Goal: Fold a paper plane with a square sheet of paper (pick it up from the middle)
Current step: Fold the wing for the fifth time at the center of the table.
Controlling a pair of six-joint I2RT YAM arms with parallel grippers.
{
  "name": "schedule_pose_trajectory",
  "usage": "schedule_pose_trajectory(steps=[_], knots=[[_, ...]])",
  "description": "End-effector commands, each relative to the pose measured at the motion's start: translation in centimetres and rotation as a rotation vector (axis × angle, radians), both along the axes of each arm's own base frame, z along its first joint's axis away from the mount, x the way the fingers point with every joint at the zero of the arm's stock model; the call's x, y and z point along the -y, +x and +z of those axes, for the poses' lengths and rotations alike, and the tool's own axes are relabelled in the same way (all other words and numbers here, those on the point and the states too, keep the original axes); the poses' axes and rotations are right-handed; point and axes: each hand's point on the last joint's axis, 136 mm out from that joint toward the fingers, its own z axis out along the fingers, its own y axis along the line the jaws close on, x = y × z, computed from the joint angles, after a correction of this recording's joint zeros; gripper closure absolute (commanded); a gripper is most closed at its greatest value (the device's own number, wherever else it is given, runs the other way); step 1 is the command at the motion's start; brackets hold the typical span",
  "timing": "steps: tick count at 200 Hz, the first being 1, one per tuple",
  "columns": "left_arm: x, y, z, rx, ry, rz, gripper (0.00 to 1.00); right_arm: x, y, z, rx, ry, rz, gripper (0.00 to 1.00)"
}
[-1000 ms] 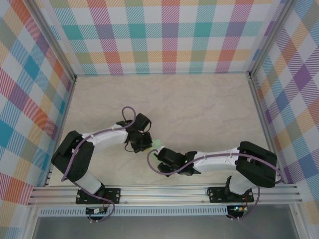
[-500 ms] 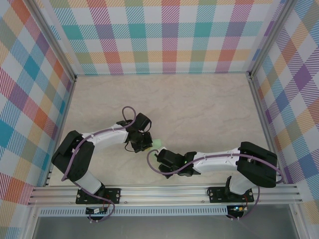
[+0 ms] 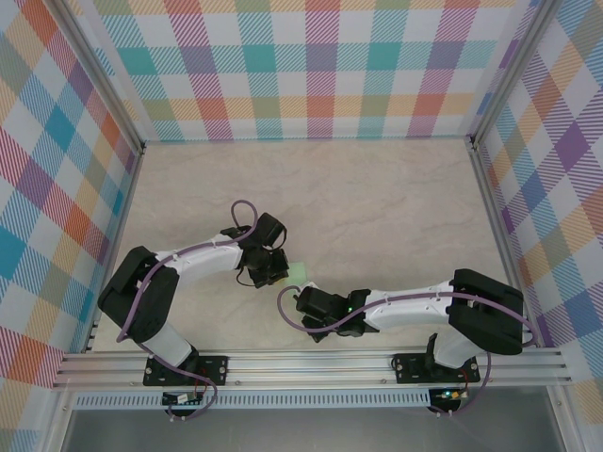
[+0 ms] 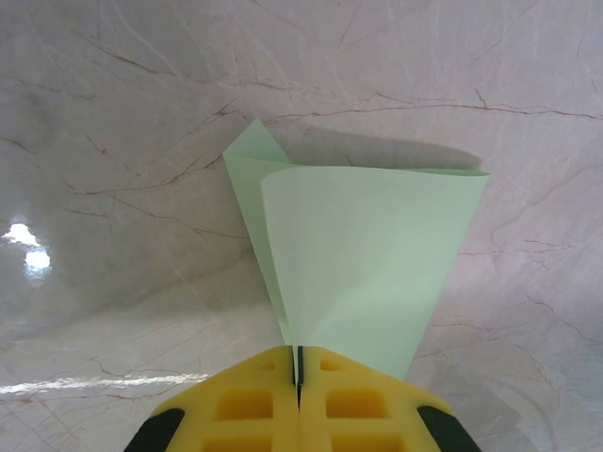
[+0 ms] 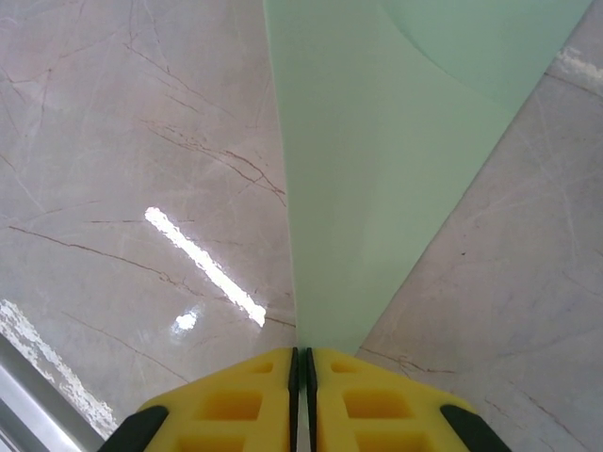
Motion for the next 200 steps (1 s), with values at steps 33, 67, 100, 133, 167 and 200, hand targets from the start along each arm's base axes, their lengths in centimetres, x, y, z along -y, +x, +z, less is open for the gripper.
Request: schedule_pose_trajectory(steps=[33, 67, 100, 133, 167, 200], knots=[[-0.5, 0.4, 0.0, -0.008, 0.028, 0.006, 1.00, 0.1, -0.4, -0.4, -0.028, -0.011, -0.028, 0.96], [-0.6, 0.3, -0.1, -0.011, 0.027, 0.006, 1.00, 0.4, -0.6, -0.7, -0.053, 0.002, -0.061, 0.97], [-0.5, 0.3, 0.0, -0.010, 0.026, 0.005, 1.00, -0.1, -0.8, 0.4, -0.057, 0.051, -0.048, 0.90], [-0.6, 0.2, 0.0, -0.009, 0.029, 0.004, 1.00, -0.7, 0.2, 1.9, 0.004, 0.051, -0.024, 0.80], [-0.5, 0.3, -0.1, -0.010, 0.026, 0.004, 1.00, -2.0, 1.3, 2.7, 0.075, 0.028, 0.017, 0.66], [-0.5, 0.3, 0.1, -0.009, 0.024, 0.006, 1.00, -3.1, 1.8, 2.8, 0.128, -0.007, 0.064, 0.59]])
